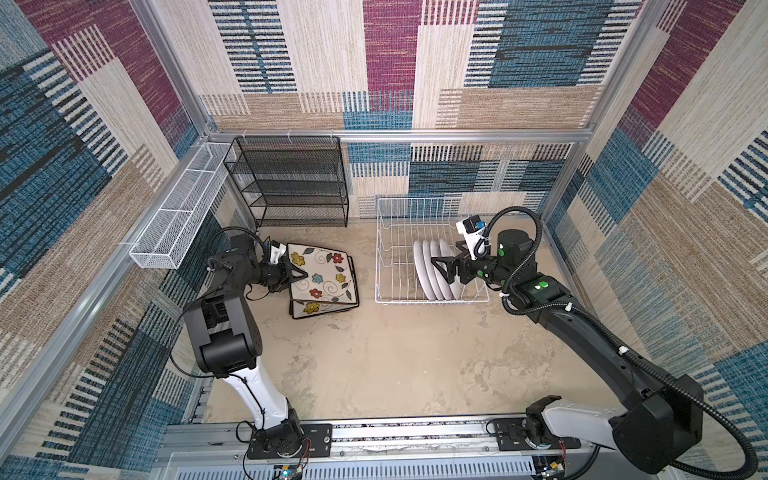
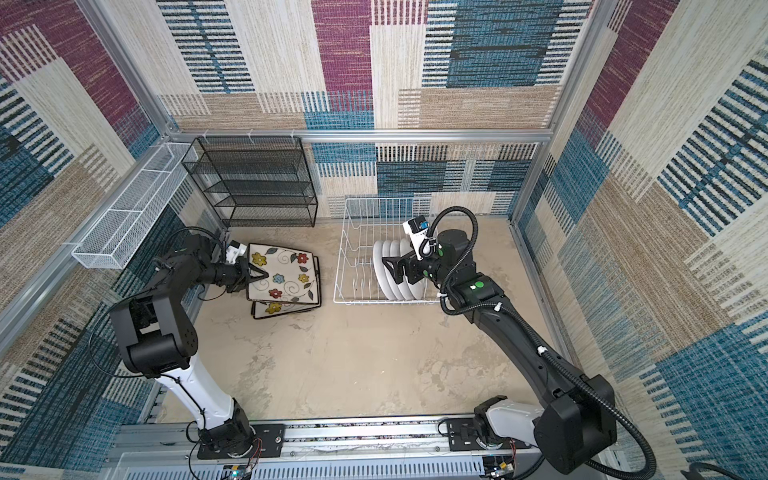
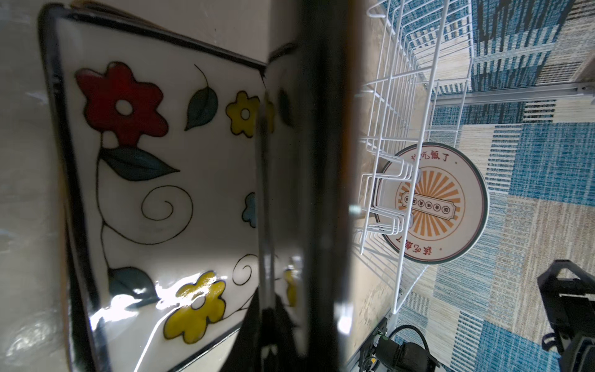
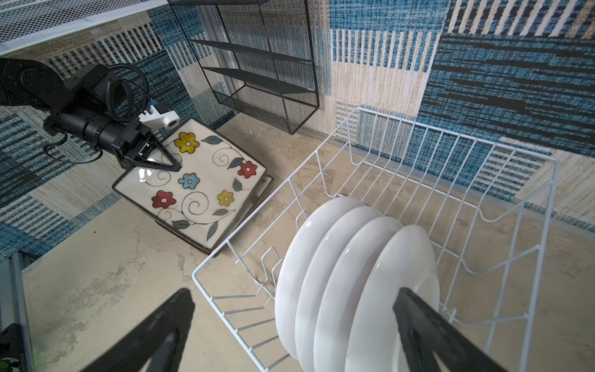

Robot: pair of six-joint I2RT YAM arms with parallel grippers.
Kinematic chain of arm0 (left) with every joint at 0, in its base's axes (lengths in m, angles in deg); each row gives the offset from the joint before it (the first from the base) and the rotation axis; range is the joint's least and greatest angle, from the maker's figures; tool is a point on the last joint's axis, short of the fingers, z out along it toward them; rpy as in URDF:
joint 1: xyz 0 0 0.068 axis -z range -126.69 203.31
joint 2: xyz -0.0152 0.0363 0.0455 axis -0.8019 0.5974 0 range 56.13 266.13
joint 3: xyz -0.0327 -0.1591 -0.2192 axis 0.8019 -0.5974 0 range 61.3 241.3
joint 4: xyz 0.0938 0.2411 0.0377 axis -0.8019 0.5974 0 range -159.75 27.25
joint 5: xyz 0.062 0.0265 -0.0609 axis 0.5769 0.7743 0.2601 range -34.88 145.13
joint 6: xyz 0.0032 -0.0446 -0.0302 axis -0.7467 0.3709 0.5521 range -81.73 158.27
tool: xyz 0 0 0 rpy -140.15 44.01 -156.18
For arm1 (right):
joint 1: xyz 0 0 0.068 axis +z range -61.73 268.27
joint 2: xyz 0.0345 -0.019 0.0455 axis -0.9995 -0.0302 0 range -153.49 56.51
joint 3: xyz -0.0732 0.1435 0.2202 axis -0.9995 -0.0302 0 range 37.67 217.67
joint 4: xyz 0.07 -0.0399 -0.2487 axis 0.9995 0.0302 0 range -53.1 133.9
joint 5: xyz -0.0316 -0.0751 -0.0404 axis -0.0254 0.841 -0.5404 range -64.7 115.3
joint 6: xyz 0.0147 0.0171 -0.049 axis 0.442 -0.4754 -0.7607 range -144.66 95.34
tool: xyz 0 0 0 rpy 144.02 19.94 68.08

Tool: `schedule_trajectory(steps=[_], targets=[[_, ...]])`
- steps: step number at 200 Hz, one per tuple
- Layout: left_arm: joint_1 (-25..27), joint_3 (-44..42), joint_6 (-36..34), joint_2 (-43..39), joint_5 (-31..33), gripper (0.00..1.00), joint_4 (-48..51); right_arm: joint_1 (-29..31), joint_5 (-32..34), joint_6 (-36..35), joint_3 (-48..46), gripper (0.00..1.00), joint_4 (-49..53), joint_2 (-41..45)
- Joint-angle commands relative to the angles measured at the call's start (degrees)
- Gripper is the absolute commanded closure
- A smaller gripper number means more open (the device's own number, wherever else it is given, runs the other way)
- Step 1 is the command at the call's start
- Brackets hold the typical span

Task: Unload the plates from the dish rack
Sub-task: 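Lower the floral plate onto the floral plate on the floor with the left gripper, then set the plate flat on the stack and open the left gripper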

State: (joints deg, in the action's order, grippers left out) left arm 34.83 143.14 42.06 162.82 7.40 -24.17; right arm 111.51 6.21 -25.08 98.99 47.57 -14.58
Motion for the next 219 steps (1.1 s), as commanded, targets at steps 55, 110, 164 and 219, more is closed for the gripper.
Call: schedule_trajectory(steps=[55, 110, 164, 219], targets=[[-0.4, -0.1, -1.8, 4.1, -8.7, 1.00, -1.6, 0.2, -1.4, 0.6, -0.8, 0.01, -2.6, 0.3], [-0.8, 0.2, -3.2, 6.0, -5.4, 1.00, -0.3, 0.2, -1.6, 1.6, -1.1, 0.01, -3.4, -0.1], [-1.3, 0.7, -4.1, 7.4, -2.4, 0.79, 1.3, 0.1, -1.6, 0.9, -0.2, 0.01, -3.1, -0.7], [-2.0, 1.5, -4.6, 9.2, 1.7, 0.74, 2.9, 0.2, -1.3, 0.9, -0.6, 0.01, -2.9, 0.0]])
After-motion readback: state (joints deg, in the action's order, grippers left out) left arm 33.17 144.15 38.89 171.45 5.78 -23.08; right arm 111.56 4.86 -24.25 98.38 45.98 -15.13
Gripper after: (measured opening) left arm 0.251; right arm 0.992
